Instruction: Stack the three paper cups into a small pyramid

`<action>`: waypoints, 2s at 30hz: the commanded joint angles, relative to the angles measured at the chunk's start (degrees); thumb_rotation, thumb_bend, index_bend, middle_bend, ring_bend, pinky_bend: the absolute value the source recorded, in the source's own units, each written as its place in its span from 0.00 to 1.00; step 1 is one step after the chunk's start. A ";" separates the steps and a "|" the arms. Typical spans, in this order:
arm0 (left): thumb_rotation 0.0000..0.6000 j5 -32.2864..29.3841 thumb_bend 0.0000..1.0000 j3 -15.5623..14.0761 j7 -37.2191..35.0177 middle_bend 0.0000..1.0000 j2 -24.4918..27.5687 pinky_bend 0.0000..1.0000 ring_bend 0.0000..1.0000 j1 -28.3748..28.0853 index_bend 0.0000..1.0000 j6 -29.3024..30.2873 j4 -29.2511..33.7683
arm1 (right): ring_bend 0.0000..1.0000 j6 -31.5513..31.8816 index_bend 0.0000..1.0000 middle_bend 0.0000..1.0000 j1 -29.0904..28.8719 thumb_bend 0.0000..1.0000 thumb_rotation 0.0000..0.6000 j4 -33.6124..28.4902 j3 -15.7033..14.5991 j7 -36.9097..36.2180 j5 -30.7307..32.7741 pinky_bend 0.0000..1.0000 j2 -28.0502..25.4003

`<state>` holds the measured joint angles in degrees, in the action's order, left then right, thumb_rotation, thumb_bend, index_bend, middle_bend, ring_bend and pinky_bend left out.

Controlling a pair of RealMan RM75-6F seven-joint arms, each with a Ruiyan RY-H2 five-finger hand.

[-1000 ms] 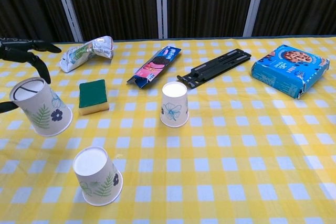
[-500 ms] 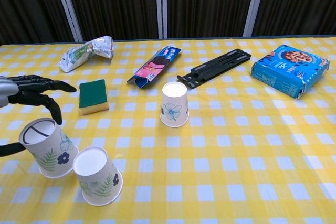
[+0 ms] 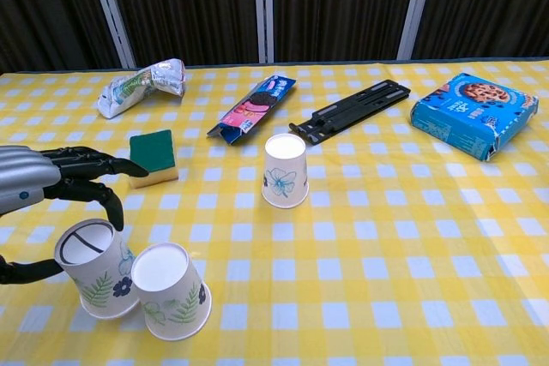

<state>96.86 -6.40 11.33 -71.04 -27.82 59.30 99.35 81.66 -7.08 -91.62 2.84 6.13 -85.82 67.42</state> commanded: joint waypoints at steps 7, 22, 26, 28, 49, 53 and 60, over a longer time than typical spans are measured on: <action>1.00 -0.47 0.44 -0.29 0.93 0.00 -1.96 0.00 0.00 -0.14 0.38 -0.72 -0.72 | 0.00 -0.15 0.00 0.00 -0.03 0.07 1.00 -0.05 0.03 0.08 0.15 0.00 -0.03; 1.00 -2.32 0.44 0.40 2.60 0.00 -5.30 0.00 0.00 -0.64 0.38 -1.88 -1.00 | 0.00 -0.37 0.00 0.00 -0.05 0.07 1.00 -0.09 0.06 0.02 0.34 0.00 -0.12; 1.00 -2.89 0.42 0.72 3.14 0.00 -6.08 0.00 0.00 -0.71 0.34 -1.93 -0.94 | 0.00 -0.51 0.00 0.00 -0.07 0.07 1.00 -0.13 0.08 0.06 0.50 0.00 -0.14; 1.00 -2.98 0.35 0.63 3.39 0.00 -6.18 0.00 0.00 -0.75 0.23 -2.08 -0.85 | 0.00 -0.59 0.00 0.00 -0.07 0.07 1.00 -0.17 0.06 0.07 0.58 0.00 -0.19; 1.00 0.56 0.25 -2.58 -7.82 0.00 1.16 0.00 0.00 7.40 0.00 14.37 -4.06 | 0.00 -3.34 0.00 0.00 -1.19 0.07 1.00 -0.66 0.20 -0.35 1.87 0.00 0.23; 1.00 -0.24 0.25 -2.28 -8.87 0.00 3.32 0.00 0.00 9.96 0.00 18.47 -5.67 | 0.00 -5.91 0.01 0.00 -3.10 0.07 1.00 -2.24 1.69 0.16 3.64 0.00 -0.46; 1.00 -1.64 0.25 -0.37 -9.82 0.00 5.54 0.00 0.00 12.97 0.00 23.90 -6.28 | 0.00 -11.61 0.06 0.00 -8.77 0.07 1.00 -7.08 5.43 2.46 6.19 0.00 -0.67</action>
<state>95.60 -7.30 1.97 -66.05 -15.46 82.43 93.19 71.60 -14.33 -97.46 7.18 7.82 -80.50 66.65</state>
